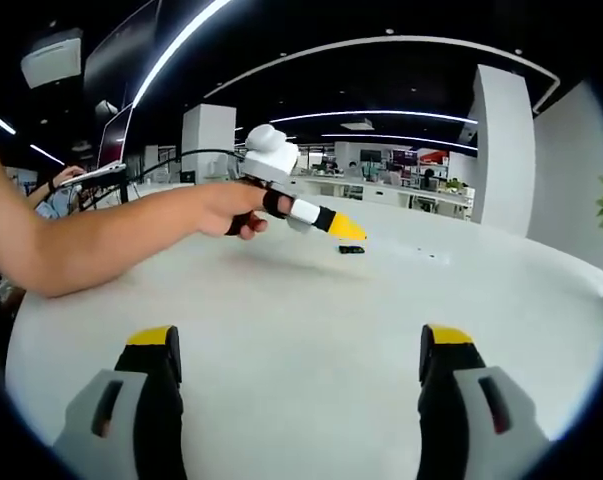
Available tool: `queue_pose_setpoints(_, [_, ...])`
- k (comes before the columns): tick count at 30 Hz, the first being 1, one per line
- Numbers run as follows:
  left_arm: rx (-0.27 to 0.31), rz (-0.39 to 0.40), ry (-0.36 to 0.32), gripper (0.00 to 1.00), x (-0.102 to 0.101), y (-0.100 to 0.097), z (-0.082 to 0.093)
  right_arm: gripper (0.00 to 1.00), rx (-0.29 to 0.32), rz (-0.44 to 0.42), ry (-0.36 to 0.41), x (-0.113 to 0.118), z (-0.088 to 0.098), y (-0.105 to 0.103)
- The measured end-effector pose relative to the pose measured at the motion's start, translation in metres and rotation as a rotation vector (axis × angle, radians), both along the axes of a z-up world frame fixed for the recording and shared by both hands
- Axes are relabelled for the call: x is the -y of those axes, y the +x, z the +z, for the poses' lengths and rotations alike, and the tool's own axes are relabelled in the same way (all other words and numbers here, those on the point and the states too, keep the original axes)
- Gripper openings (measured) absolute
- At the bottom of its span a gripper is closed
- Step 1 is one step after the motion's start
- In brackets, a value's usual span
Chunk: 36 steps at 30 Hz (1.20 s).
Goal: Snap the two parts of the plastic buckle together until the buckle closes and remains connected.
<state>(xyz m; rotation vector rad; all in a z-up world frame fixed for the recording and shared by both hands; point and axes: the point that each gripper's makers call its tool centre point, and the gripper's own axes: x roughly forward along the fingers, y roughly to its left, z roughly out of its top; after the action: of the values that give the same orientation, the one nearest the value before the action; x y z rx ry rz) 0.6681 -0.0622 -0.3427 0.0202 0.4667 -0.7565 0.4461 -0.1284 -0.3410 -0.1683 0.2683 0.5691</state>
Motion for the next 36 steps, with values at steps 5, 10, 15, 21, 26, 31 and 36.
queue_pose_setpoints(5, [0.001, -0.019, -0.009, 0.99, 0.004, -0.011, 0.000, 0.98, 0.000, 0.000, 0.034, -0.002, 0.002, 0.000])
queue_pose_setpoints(10, [0.006, -0.013, -0.002, 0.99, 0.001, -0.019, -0.004, 0.99, -0.002, 0.007, 0.041, -0.004, 0.003, -0.001])
queue_pose_setpoints(15, [0.003, -0.007, 0.004, 0.99, -0.002, -0.027, -0.006, 0.98, 0.007, 0.008, 0.033, -0.005, 0.005, -0.002])
queue_pose_setpoints(21, [0.001, -0.010, 0.010, 0.99, -0.005, -0.036, -0.008, 0.98, 0.003, 0.017, 0.022, -0.008, 0.003, -0.004])
queue_pose_setpoints(26, [0.030, -0.021, 0.020, 0.99, -0.007, -0.053, -0.006, 0.98, 0.009, 0.019, 0.014, -0.007, 0.004, -0.004])
queue_pose_setpoints(31, [0.044, -0.007, 0.021, 0.99, -0.013, -0.057, -0.003, 0.98, 0.008, 0.020, 0.008, -0.008, 0.003, -0.004])
queue_pose_setpoints(36, [0.052, -0.003, 0.020, 0.99, -0.016, -0.061, 0.000, 0.98, 0.007, 0.020, -0.001, -0.008, 0.001, -0.005])
